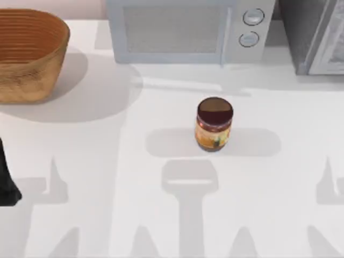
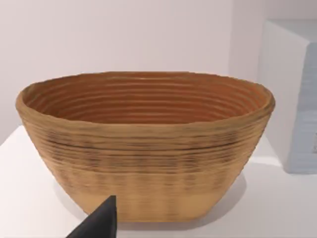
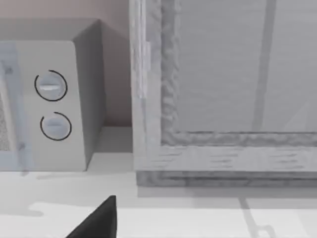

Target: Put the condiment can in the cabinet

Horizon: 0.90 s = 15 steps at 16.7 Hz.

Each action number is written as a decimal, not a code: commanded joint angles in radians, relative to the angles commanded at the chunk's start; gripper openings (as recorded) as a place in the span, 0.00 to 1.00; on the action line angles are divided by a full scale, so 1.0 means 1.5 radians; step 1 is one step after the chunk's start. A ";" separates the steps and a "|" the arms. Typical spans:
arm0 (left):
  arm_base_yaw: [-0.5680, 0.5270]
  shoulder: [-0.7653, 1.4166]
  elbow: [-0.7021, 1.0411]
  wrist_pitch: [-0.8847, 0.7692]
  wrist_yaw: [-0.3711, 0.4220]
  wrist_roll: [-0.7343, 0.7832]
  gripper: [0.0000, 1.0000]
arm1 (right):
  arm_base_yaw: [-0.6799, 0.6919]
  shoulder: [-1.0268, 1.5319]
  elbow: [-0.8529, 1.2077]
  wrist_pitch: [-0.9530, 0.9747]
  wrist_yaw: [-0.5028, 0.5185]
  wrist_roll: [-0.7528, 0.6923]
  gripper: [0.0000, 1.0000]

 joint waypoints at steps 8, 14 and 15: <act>0.000 0.000 0.000 0.000 0.000 0.000 1.00 | 0.008 0.138 0.063 0.041 -0.092 -0.006 1.00; 0.000 0.000 0.000 0.000 0.000 0.000 1.00 | 0.020 0.467 0.206 0.132 -0.292 -0.051 1.00; 0.000 0.000 0.000 0.000 0.000 0.000 1.00 | 0.023 0.532 0.235 0.151 -0.331 -0.064 1.00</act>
